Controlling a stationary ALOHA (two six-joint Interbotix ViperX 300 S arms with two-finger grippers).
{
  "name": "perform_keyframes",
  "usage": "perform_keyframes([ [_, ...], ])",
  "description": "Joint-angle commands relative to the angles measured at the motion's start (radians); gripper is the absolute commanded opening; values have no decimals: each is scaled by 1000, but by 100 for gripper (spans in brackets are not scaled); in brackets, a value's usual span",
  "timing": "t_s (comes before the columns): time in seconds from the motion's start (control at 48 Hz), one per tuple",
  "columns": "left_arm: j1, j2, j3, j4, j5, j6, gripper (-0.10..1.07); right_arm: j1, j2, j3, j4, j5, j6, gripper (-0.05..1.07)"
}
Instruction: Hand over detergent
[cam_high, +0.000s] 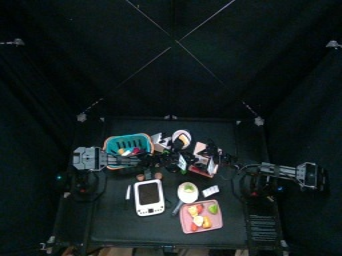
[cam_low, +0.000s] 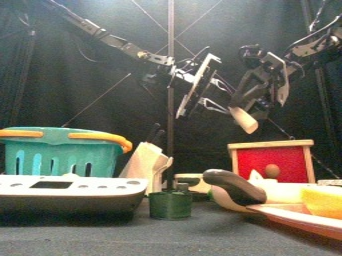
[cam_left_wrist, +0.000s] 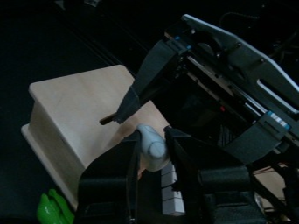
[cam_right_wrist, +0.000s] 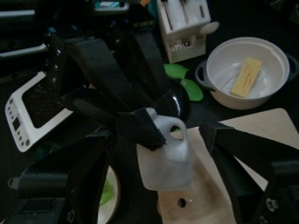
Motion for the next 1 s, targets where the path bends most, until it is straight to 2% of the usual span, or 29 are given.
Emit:
perform_keyframes([
  [0.0, 6, -15, -28, 5, -2, 2, 56, -3, -2, -21, 0, 0, 0, 103],
  [0.458, 6, -15, -28, 5, 2, 2, 56, -3, 2, -18, -6, 0, 0, 100],
  [0.771, 8, -15, -32, 5, 0, 2, 56, -6, 2, -15, -6, 6, 0, 75],
  [0.979, 8, -15, -32, 9, -2, 3, 57, -11, 2, -15, -8, 15, 0, 68],
])
